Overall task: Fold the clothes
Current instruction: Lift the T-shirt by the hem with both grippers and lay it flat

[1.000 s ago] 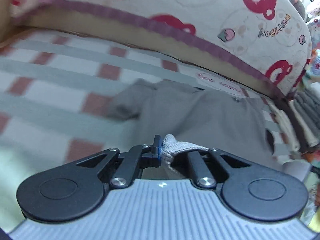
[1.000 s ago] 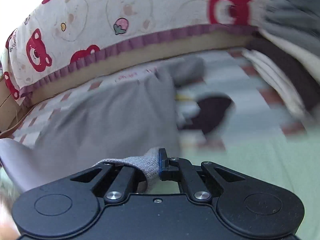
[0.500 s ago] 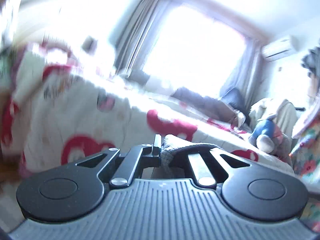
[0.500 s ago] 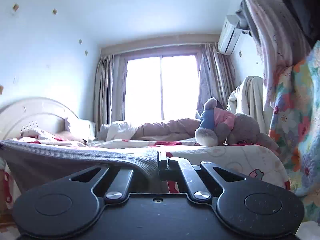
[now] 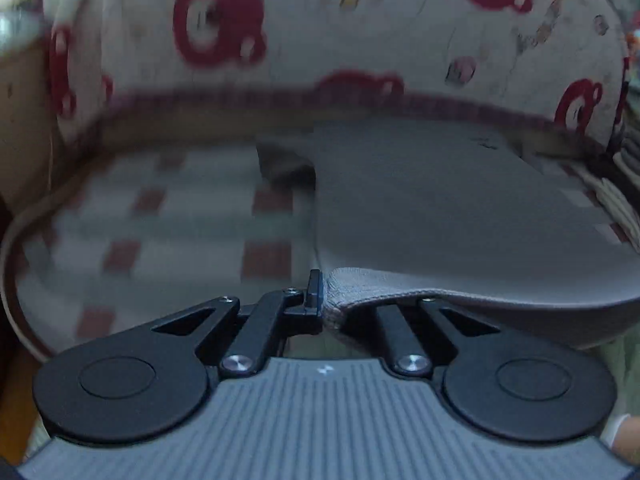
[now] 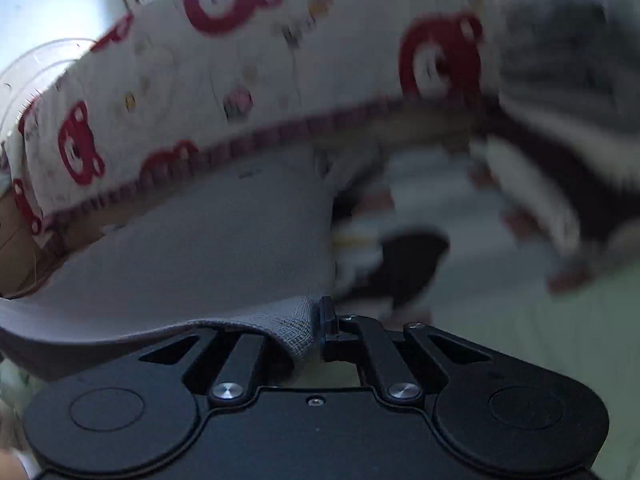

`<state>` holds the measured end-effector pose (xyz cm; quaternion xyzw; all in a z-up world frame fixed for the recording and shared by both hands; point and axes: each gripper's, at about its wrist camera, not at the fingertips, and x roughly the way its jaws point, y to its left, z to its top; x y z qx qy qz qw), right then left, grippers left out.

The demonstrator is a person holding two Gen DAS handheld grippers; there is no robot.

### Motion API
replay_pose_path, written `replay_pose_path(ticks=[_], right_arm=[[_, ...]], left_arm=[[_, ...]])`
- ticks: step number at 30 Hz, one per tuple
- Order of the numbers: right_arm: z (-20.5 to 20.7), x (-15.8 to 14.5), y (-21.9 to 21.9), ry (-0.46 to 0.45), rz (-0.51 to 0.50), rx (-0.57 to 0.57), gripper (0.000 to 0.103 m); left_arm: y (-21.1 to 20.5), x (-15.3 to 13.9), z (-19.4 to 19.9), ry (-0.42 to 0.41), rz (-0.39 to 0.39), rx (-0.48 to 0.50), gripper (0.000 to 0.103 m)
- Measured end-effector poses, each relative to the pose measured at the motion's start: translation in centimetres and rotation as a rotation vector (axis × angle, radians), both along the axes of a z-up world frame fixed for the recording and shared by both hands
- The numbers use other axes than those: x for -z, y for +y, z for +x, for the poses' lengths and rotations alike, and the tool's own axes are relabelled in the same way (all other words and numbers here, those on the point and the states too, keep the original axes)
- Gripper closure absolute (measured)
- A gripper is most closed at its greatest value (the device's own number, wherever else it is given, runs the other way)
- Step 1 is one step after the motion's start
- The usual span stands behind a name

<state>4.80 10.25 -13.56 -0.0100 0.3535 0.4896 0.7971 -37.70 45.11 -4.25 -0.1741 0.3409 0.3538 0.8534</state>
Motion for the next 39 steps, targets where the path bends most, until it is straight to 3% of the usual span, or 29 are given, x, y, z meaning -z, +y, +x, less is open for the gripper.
replay_pose_path(ticks=[3, 5, 12, 15, 20, 23, 29, 34, 39], right_arm=[[-0.3, 0.3, -0.7, 0.004, 0.002, -0.013, 0.099], [-0.2, -1.3, -0.9, -0.017, 0.022, -0.015, 0.099], [-1.5, -8.6, -3.0, -0.152, 0.115, 0.006, 0.102], [-2.8, -10.3, -4.4, -0.207, 0.103, -0.001, 0.102], [-3.9, -6.6, -5.7, -0.167, -0.007, -0.007, 0.102], [-3.9, -4.8, -6.5, -0.117, -0.024, 0.013, 0.102], [-4.2, -6.0, -7.6, -0.144, 0.008, 0.018, 0.102], [-3.8, -5.1, -7.6, -0.139, -0.065, -0.012, 0.102], [-4.0, -3.3, -7.5, -0.123, -0.122, -0.031, 0.102]], left_arm=[[-0.6, -0.2, 0.3, 0.066, 0.011, 0.038, 0.099], [-0.9, -1.4, 0.8, 0.089, 0.041, 0.07, 0.099], [-2.4, -4.5, -0.4, 0.069, 0.052, 0.102, 0.099], [-3.2, -4.4, -2.0, 0.061, -0.002, 0.103, 0.099], [-4.2, -2.0, -3.2, 0.102, -0.071, 0.1, 0.099], [-4.9, -1.3, -3.5, 0.097, -0.08, 0.083, 0.099], [-6.5, -3.0, -3.9, 0.089, -0.021, 0.102, 0.099], [-6.3, -1.7, -4.2, 0.103, -0.101, 0.105, 0.099], [-6.9, 0.6, -3.5, 0.167, -0.128, 0.119, 0.099]])
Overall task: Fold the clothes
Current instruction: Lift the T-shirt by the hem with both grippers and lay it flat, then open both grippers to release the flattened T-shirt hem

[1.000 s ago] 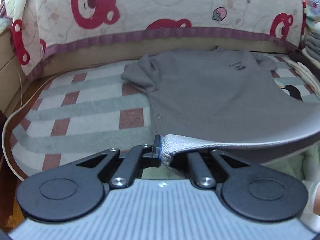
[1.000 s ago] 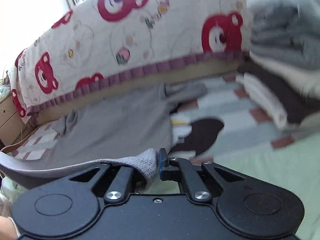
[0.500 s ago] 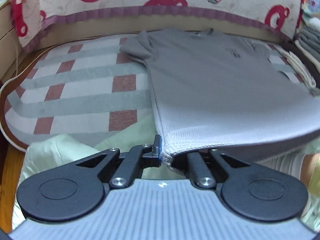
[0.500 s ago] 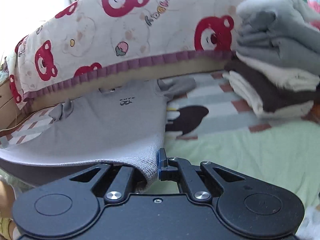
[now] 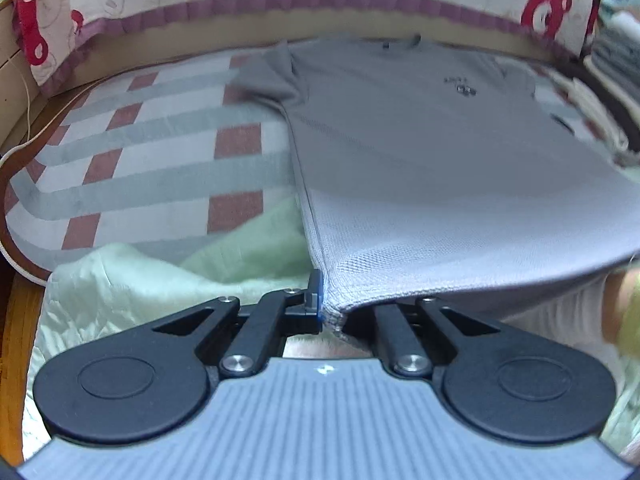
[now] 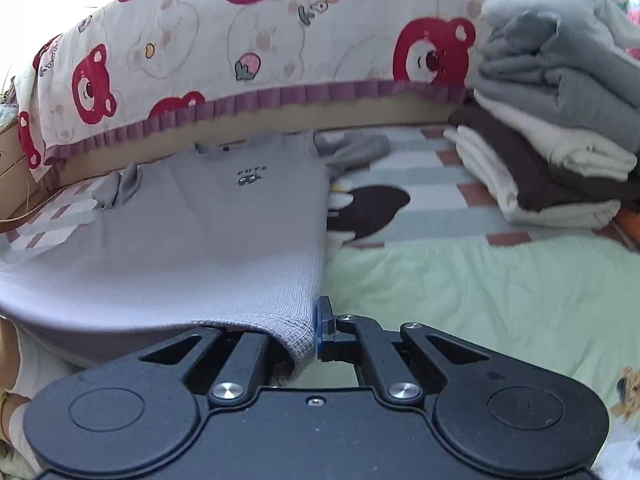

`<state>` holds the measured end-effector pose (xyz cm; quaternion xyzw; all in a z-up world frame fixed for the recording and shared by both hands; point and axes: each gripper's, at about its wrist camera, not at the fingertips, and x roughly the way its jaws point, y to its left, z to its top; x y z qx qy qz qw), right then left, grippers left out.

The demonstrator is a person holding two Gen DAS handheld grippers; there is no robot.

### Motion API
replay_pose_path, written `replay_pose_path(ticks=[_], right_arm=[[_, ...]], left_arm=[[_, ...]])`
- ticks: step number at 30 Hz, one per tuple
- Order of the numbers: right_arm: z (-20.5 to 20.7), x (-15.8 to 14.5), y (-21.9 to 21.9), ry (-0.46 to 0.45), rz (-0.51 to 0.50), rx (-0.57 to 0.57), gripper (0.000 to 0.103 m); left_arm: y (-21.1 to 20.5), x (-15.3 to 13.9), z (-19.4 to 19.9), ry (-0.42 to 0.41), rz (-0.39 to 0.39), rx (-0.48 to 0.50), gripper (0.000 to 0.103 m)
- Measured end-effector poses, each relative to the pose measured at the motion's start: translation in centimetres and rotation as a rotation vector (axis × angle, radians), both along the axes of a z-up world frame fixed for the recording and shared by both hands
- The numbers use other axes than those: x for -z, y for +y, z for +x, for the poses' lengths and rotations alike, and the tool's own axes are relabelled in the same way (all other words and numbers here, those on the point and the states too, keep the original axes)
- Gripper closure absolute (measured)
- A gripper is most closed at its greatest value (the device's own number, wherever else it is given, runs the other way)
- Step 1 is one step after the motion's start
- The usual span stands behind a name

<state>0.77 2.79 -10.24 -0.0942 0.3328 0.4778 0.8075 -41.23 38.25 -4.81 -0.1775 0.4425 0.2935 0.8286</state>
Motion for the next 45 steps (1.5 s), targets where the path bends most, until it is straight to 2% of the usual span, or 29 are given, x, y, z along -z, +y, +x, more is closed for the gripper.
replay_pose_path(ticks=[8, 10, 12, 13, 15, 17, 20, 23, 26, 30, 35, 40, 43, 44, 45], right_arm=[[0.0, 2.5, -0.3, 0.055, -0.029, 0.011, 0.099], [-0.1, 2.8, -0.2, 0.062, -0.05, 0.009, 0.091], [-0.2, 2.9, -0.2, 0.09, -0.081, -0.011, 0.074], [-0.2, 2.7, -0.1, 0.11, -0.106, -0.033, 0.07], [-0.4, 1.9, -0.4, 0.12, -0.137, -0.082, 0.059], [-0.3, 0.7, -1.1, 0.121, -0.154, -0.131, 0.052], [0.0, -1.3, -2.4, 0.134, -0.169, -0.186, 0.049], [0.5, -3.0, -3.6, 0.152, -0.119, -0.191, 0.048], [0.7, -4.1, -2.9, 0.152, -0.068, -0.199, 0.048], [-0.1, -5.1, 2.2, 0.105, -0.032, -0.251, 0.048], [0.3, -6.9, 12.5, 0.084, 0.035, -0.315, 0.048], [1.7, -11.1, 23.4, -0.059, 0.112, -0.363, 0.049], [1.9, -14.2, 29.3, -0.187, 0.154, -0.449, 0.055], [1.9, -15.1, 31.5, -0.214, 0.134, -0.466, 0.06], [1.9, -15.8, 33.5, -0.237, 0.115, -0.479, 0.074]], left_arm=[[0.2, 1.8, -0.1, 0.058, -0.061, -0.001, 0.097], [0.2, 1.9, -0.1, 0.053, -0.077, 0.002, 0.095], [0.2, 1.8, -0.4, 0.026, -0.115, 0.002, 0.095], [0.3, 1.5, -0.5, 0.015, -0.131, 0.002, 0.093], [0.3, 0.8, -0.7, -0.009, -0.158, 0.002, 0.087], [0.3, -0.1, -0.9, -0.017, -0.149, 0.011, 0.077], [0.4, -1.9, -1.5, -0.035, -0.135, 0.012, 0.071], [0.7, -3.6, -2.3, -0.063, -0.123, 0.004, 0.066], [1.9, -4.8, -2.8, -0.113, -0.103, -0.047, 0.062], [4.2, -5.8, -2.2, -0.185, -0.056, -0.109, 0.062], [7.5, -5.1, 1.7, -0.217, 0.01, -0.146, 0.057], [12.0, -3.6, 6.0, -0.269, 0.021, -0.191, 0.057], [16.0, -2.5, 8.0, -0.334, 0.016, -0.282, 0.056], [17.4, -2.1, 8.6, -0.351, 0.02, -0.319, 0.056], [18.8, -1.6, 9.1, -0.363, 0.029, -0.341, 0.056]])
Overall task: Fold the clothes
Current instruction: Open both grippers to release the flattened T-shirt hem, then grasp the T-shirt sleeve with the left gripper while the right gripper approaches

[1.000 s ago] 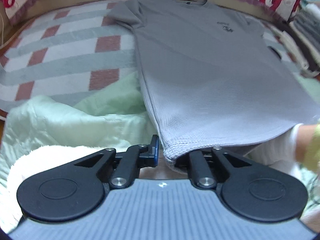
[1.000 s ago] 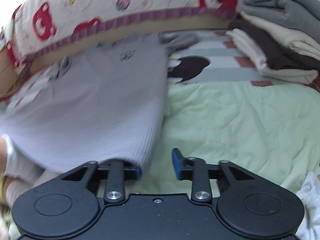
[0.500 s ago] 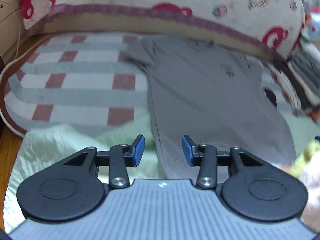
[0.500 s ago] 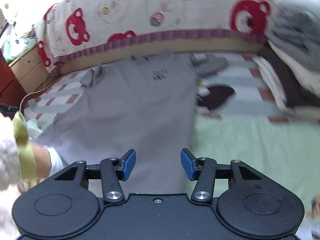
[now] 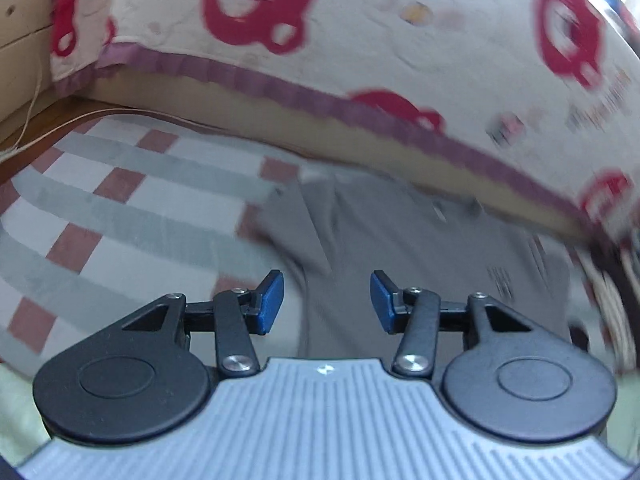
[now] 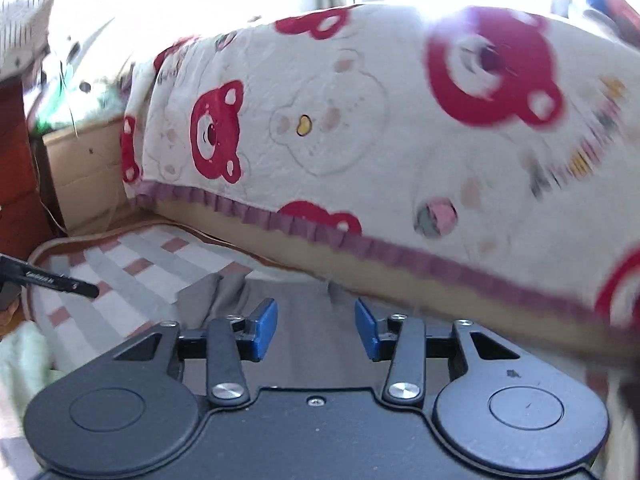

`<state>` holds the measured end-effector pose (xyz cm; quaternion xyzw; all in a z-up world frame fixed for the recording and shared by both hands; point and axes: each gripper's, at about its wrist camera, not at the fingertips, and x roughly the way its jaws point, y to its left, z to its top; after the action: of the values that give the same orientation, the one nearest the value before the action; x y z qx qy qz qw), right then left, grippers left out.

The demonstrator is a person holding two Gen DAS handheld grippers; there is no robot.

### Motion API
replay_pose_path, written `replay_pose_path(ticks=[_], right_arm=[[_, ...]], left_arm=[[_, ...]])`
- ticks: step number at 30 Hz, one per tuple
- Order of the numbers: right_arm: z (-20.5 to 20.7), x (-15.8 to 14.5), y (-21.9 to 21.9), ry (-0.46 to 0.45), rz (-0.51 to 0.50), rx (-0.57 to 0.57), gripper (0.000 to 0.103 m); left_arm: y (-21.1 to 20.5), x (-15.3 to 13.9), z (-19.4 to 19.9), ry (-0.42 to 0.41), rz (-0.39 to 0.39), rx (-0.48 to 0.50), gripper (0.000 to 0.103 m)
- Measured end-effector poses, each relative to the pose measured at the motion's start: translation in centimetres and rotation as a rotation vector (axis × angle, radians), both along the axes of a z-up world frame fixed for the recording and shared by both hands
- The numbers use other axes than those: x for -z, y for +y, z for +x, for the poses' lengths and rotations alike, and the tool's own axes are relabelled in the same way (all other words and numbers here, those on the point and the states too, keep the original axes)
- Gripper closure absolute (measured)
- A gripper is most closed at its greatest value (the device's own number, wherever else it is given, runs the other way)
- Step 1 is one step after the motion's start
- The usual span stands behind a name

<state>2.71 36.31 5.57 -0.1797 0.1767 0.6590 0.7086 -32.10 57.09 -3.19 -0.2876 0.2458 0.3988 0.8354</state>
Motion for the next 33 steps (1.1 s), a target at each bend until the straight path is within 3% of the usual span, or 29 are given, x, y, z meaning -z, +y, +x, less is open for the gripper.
replay_pose_path(ticks=[4, 5, 8, 12, 15, 19, 25, 27, 28, 31, 33], right_arm=[[-0.3, -0.7, 6.5, -0.051, -0.076, -0.016, 0.102], [-0.5, -0.4, 7.8, -0.05, -0.098, -0.016, 0.103], [-0.6, 2.5, 11.3, 0.009, -0.156, -0.002, 0.103], [-1.1, 9.5, 14.6, 0.095, -0.238, -0.013, 0.103], [-2.9, 14.3, 16.0, 0.099, -0.295, -0.075, 0.1], [-5.2, 17.6, 17.2, 0.136, -0.324, -0.154, 0.096], [-8.5, 19.9, 19.1, 0.159, -0.377, -0.236, 0.096], [-9.7, 20.4, 19.5, 0.159, -0.395, -0.26, 0.096], [-10.3, 20.5, 19.5, 0.157, -0.4, -0.272, 0.096], [-11.5, 20.4, 19.2, 0.178, -0.394, -0.288, 0.095], [-11.8, 20.4, 19.2, 0.219, -0.384, -0.28, 0.094]], left_arm=[[5.0, 3.1, 2.0, -0.058, -0.041, -0.049, 0.056], [6.2, 4.1, 2.4, -0.077, -0.065, -0.054, 0.056], [8.3, 7.5, 3.4, -0.082, -0.091, -0.072, 0.056], [9.9, 12.0, 2.9, -0.087, -0.115, -0.115, 0.056], [11.2, 13.9, 2.1, -0.131, -0.144, -0.135, 0.056], [12.9, 14.8, 2.8, -0.21, -0.155, -0.11, 0.053], [14.6, 16.0, 5.6, -0.159, -0.164, -0.085, 0.044], [15.0, 16.7, 5.6, -0.188, -0.169, -0.084, 0.053], [14.9, 16.4, 5.4, -0.185, -0.146, -0.075, 0.094], [13.9, 14.7, 4.3, -0.16, -0.066, -0.064, 0.096], [13.0, 14.0, 2.5, -0.159, -0.085, -0.11, 0.096]])
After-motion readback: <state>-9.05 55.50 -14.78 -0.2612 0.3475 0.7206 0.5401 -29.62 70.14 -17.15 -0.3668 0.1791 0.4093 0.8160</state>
